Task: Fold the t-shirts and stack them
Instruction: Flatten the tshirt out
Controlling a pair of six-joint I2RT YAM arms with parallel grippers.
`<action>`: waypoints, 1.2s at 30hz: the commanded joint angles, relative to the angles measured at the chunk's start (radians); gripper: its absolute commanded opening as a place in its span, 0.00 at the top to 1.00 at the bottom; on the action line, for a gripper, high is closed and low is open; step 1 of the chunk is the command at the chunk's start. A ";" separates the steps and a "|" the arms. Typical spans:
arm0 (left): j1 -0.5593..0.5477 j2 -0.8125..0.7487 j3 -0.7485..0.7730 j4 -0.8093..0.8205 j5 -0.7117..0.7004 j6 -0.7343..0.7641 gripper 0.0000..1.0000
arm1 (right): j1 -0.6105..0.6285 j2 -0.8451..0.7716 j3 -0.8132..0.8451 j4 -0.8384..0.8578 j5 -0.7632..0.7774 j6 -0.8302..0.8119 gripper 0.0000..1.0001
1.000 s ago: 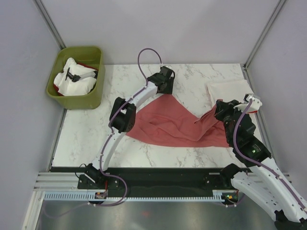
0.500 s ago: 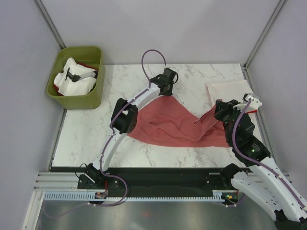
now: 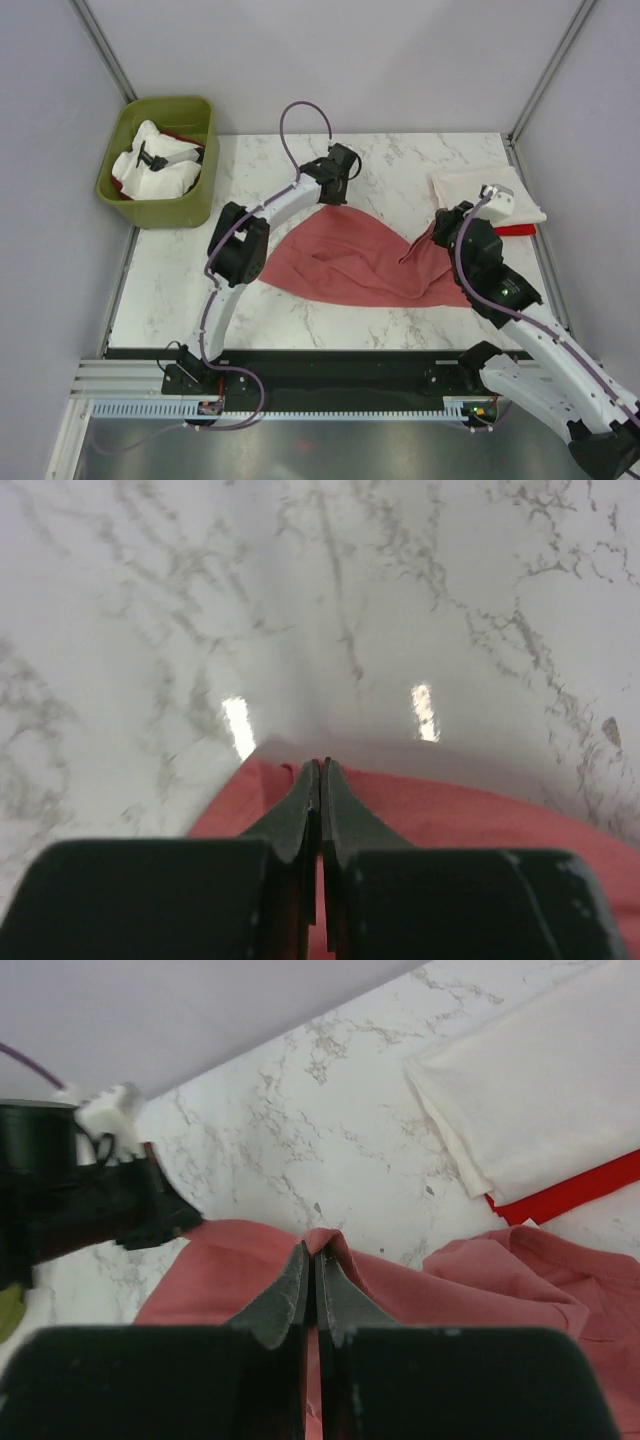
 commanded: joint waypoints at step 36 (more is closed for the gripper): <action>0.357 -1.862 -0.631 0.010 -0.025 -0.286 0.98 | -0.262 -0.120 1.250 -0.284 -0.569 -0.098 1.00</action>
